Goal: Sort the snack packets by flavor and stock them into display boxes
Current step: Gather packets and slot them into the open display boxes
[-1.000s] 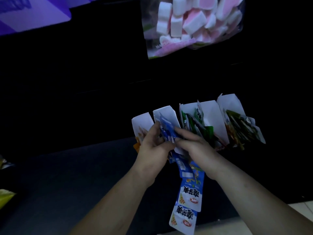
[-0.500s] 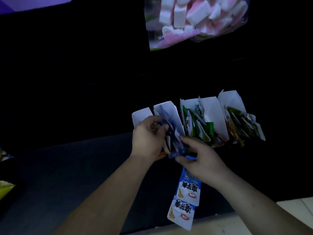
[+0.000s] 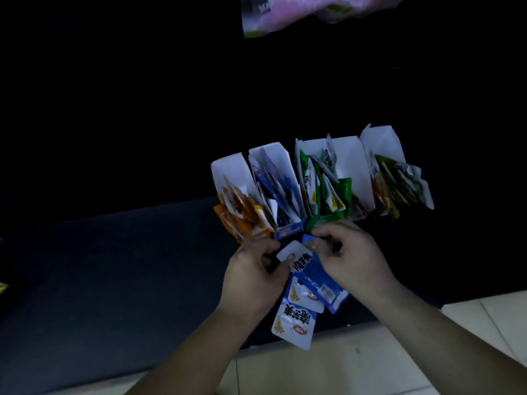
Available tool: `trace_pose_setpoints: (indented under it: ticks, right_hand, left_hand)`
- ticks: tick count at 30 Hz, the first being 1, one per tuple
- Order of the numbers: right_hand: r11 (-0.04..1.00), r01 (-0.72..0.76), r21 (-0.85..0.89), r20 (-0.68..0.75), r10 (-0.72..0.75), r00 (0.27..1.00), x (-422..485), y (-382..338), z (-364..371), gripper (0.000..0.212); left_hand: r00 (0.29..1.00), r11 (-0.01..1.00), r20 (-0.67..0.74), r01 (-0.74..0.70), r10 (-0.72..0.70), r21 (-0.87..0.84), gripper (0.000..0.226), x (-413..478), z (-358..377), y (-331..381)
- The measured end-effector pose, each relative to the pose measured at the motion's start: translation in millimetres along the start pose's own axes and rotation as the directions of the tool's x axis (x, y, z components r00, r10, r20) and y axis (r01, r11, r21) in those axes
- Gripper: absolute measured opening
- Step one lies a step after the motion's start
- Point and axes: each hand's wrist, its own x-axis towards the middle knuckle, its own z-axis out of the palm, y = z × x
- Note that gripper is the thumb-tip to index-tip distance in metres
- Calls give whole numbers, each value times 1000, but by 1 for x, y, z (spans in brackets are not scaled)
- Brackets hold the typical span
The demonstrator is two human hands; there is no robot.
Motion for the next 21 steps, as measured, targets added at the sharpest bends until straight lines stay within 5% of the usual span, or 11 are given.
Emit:
trace_pose_setpoints:
  ticks: [2,7,11,17,21]
  right_hand:
    - [997,-63,-36,42,64,997,-15,12,2,16]
    - [962,-231,-147,376,270,886,-43,27,11,39]
    - [940,-249,-232,447,331,831,-44,34,10,51]
    - [879,-462,122,507,345,790,-48,27,8,58]
    - [830,-464,308,363,348,864,-48,17,3,37]
  left_hand:
    - [987,992,114,109,-115,58,42,-7,11,1]
    - [890,930,273,360,-365,69,51,-27,30,3]
    - [800,779,314,585,-511,-225,55,-32,39,4]
    - [849,753,219,528,-481,-392,49,-27,46,14]
    - [904,802,185,428,-386,-417,42,-35,34,21]
